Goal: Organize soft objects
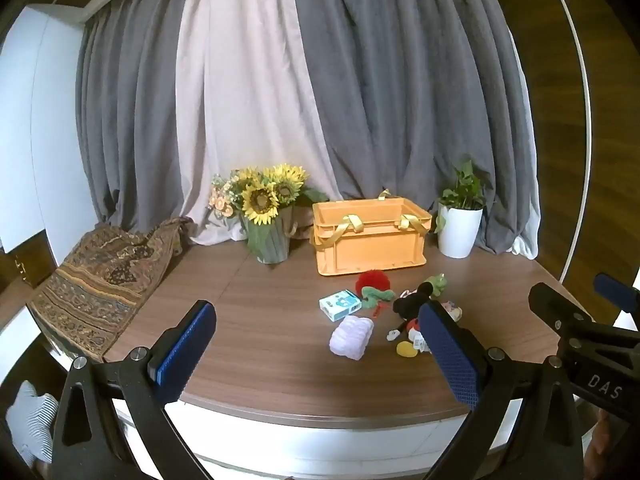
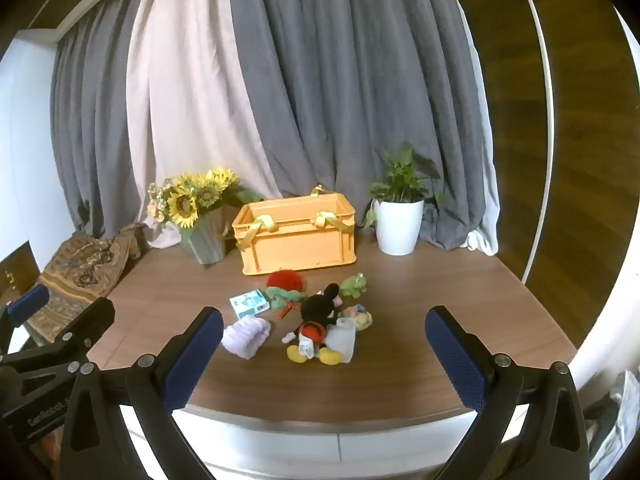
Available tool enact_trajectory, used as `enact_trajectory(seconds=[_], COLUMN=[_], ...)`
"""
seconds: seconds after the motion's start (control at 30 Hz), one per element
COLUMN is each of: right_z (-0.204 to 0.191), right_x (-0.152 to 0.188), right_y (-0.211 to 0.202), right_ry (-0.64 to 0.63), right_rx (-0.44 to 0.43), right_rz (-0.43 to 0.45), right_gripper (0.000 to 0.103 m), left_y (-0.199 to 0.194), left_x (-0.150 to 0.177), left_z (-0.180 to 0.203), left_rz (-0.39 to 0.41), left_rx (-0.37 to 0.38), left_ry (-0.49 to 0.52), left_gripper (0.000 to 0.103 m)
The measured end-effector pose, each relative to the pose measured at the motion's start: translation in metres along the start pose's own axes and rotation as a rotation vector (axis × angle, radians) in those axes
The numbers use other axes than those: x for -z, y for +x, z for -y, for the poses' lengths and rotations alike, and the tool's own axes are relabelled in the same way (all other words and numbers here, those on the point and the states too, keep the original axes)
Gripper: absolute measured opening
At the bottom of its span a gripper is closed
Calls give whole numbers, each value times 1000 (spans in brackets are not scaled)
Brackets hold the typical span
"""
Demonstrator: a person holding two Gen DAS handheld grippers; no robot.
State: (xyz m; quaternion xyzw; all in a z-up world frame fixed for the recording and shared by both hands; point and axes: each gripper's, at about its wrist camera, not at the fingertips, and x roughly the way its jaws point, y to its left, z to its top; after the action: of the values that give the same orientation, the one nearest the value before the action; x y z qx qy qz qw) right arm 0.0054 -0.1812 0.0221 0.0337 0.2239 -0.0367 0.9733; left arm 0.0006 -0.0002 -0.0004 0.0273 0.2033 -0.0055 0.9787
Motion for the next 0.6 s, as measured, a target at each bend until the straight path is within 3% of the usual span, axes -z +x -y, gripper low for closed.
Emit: enact_trajectory(seconds=[0.6], right_z=[1], right_x=[0], right_y=[-5], right_ry=[3], right_rx=[4], right_rz=[6], right_gripper=[102], left_y=[-16], left_x=[-14], left_z=[-5], left_rz=[18], left_rx=[-1], left_ry=[-18], left_gripper=[103])
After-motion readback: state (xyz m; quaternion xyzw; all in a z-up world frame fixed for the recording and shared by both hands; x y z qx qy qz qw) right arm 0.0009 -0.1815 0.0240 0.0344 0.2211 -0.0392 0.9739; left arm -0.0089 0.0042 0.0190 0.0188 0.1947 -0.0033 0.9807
